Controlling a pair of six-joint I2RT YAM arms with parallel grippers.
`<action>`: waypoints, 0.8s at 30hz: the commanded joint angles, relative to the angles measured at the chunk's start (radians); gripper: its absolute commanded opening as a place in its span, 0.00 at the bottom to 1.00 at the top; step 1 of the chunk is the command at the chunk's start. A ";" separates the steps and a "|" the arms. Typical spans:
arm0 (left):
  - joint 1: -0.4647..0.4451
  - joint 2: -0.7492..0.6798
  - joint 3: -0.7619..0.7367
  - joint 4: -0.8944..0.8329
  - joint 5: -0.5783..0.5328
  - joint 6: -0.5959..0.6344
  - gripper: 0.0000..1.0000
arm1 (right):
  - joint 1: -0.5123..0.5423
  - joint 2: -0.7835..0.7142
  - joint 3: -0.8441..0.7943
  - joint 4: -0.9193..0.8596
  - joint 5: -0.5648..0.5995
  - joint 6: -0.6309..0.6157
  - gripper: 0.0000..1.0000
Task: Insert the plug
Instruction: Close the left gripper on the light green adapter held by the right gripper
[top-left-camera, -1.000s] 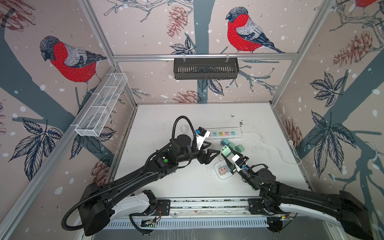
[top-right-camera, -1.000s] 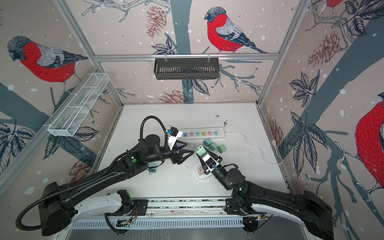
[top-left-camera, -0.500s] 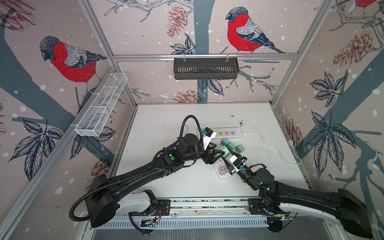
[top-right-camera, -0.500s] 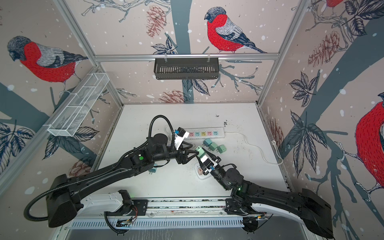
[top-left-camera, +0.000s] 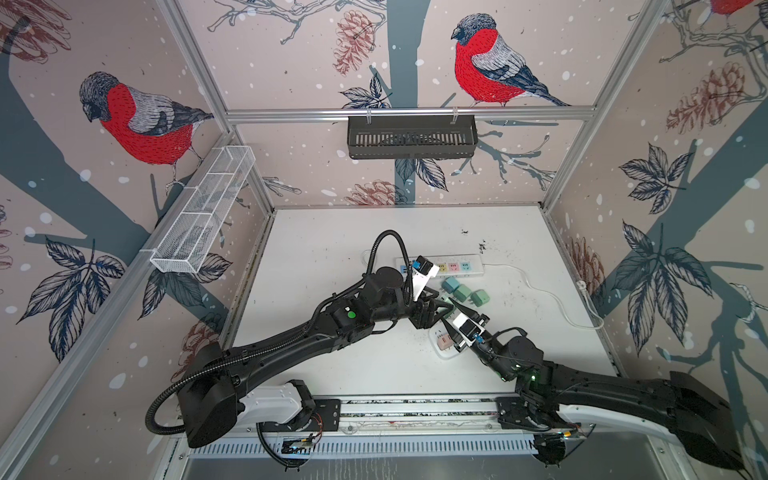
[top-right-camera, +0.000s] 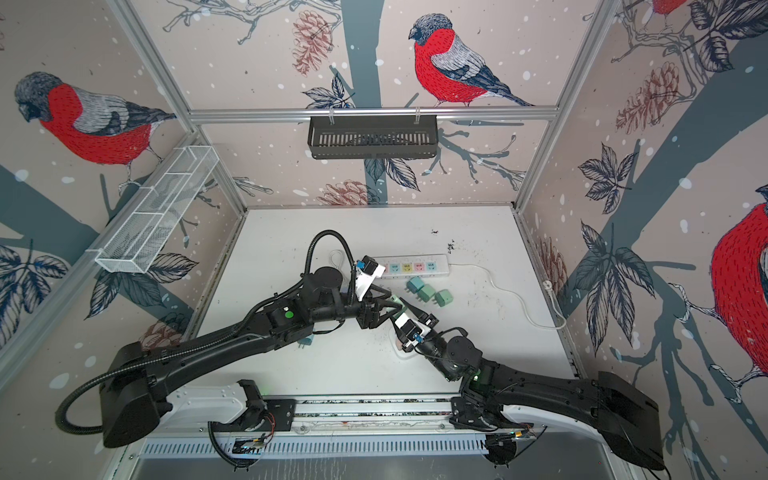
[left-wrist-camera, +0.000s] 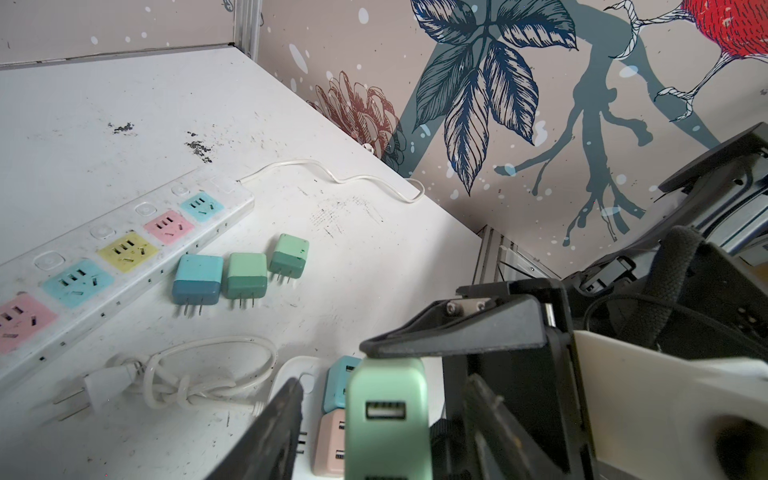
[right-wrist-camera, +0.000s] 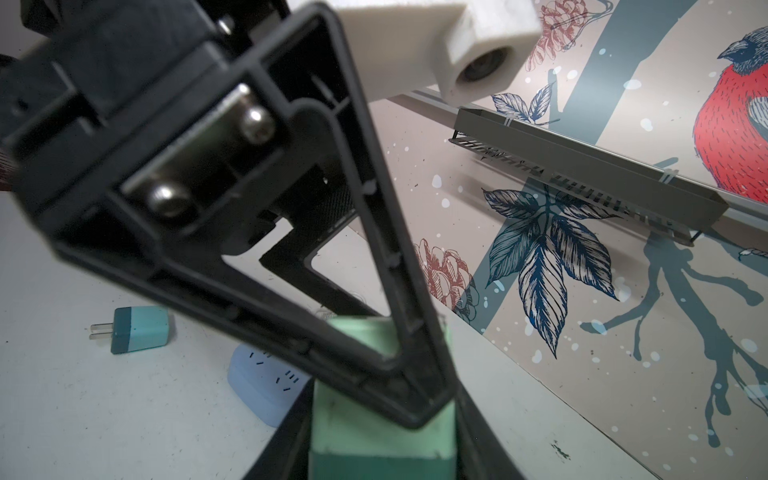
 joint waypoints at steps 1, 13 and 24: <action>-0.007 0.009 0.014 0.018 0.028 0.019 0.60 | 0.002 -0.003 0.009 0.049 0.012 -0.011 0.02; -0.014 0.048 0.050 -0.026 0.059 0.045 0.34 | 0.004 0.002 0.009 0.047 0.021 -0.013 0.02; -0.014 0.010 0.064 -0.091 -0.082 0.075 0.00 | -0.001 -0.006 -0.010 0.076 0.024 0.006 0.96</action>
